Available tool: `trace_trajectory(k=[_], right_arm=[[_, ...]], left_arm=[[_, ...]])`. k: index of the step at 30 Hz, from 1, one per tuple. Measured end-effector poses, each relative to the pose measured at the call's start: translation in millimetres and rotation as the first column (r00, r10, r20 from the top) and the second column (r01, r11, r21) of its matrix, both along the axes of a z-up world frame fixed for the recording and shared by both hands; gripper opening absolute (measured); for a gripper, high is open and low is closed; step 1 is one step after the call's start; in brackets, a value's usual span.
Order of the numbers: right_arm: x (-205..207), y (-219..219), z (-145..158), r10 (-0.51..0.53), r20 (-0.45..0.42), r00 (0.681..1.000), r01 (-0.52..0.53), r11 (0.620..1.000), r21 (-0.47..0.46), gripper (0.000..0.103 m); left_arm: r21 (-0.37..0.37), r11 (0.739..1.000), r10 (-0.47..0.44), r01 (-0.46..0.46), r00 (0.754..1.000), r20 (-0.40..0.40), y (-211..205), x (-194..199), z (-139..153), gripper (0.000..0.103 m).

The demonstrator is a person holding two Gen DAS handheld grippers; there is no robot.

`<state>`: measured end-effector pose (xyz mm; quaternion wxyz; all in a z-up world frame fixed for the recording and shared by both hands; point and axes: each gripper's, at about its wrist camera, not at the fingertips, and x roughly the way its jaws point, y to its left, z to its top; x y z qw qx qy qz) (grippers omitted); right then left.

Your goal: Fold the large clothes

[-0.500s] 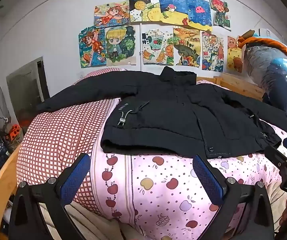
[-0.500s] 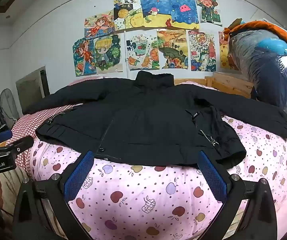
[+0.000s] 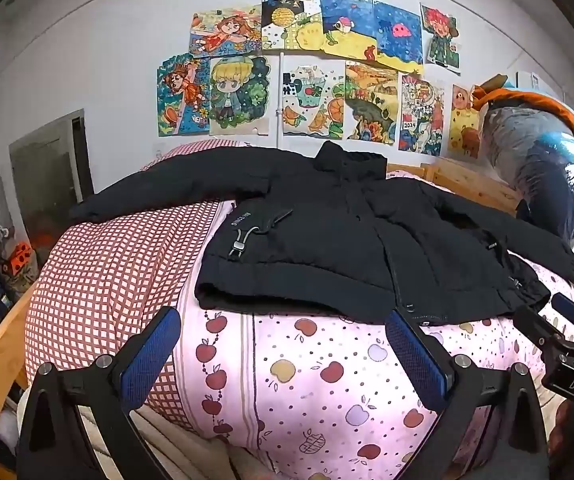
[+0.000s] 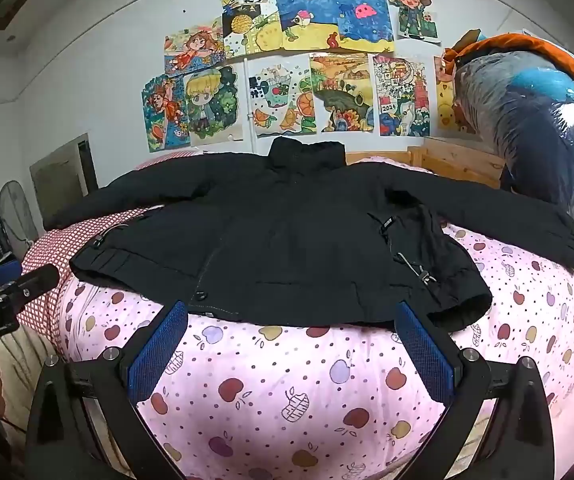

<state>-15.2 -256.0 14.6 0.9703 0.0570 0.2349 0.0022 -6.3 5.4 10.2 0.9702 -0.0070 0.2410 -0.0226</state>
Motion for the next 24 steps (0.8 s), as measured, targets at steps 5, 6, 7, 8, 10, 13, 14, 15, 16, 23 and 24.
trace_trajectory(k=[5, 6, 7, 8, 10, 13, 14, 15, 16, 23, 24], right_arm=[[-4.0, -3.8, -3.2, -0.005, 0.000, 1.000, 0.005, 1.000, -0.007, 0.102], [-3.0, -3.7, -4.8, -0.010, -0.004, 1.000, 0.010, 1.000, -0.013, 0.102], [-2.7, -1.6, -5.0, -0.014, -0.008, 1.000, 0.014, 1.000, -0.017, 0.102], [-2.4, -2.2, -5.4, -0.016, -0.010, 1.000, 0.015, 1.000, -0.017, 0.102], [-3.5, -3.4, -6.0, -0.016, -0.009, 1.000, 0.016, 1.000, -0.009, 0.102], [-3.2, -5.5, -6.6, -0.016, -0.010, 1.000, 0.016, 1.000, -0.007, 0.102], [-2.8, -5.5, -6.7, -0.016, -0.010, 1.000, 0.016, 1.000, -0.007, 0.102], [-3.0, -5.8, -6.9, -0.017, -0.009, 1.000, 0.017, 1.000, -0.006, 0.102], [-3.2, -6.1, -6.9, -0.016, -0.008, 1.000, 0.016, 1.000, -0.004, 0.102], [-2.3, -8.1, -6.9, -0.011, -0.011, 1.000, 0.011, 1.000, -0.006, 0.102], [-3.0, -6.4, -6.5, -0.012, -0.011, 1.000, 0.012, 1.000, -0.007, 0.102]], left_arm=[[-0.005, 1.000, -0.006, 0.006, 1.000, 0.000, 1.7, 0.2, 1.6, 0.103], [-0.007, 1.000, -0.009, 0.009, 1.000, -0.002, 1.5, 0.4, 1.6, 0.103], [-0.009, 1.000, -0.012, 0.012, 1.000, -0.004, 1.3, 0.5, 1.6, 0.103], [-0.009, 1.000, -0.012, 0.012, 1.000, -0.005, 1.6, 0.3, 2.1, 0.103], [-0.008, 1.000, -0.013, 0.013, 1.000, -0.001, 0.4, -0.2, 1.5, 0.103], [-0.010, 1.000, -0.015, 0.015, 1.000, -0.002, -0.4, -0.1, 2.3, 0.103], [-0.009, 1.000, -0.015, 0.015, 1.000, -0.002, -1.4, -0.7, 1.9, 0.103], [-0.009, 1.000, -0.015, 0.015, 1.000, -0.002, -2.0, -1.1, 1.7, 0.103], [-0.009, 1.000, -0.015, 0.015, 1.000, -0.003, -2.2, -1.1, 1.8, 0.103], [-0.007, 1.000, -0.012, 0.012, 1.000, 0.001, -4.1, -2.8, 0.2, 0.103], [-0.007, 1.000, -0.012, 0.012, 1.000, 0.000, -4.0, -2.4, 0.5, 0.103]])
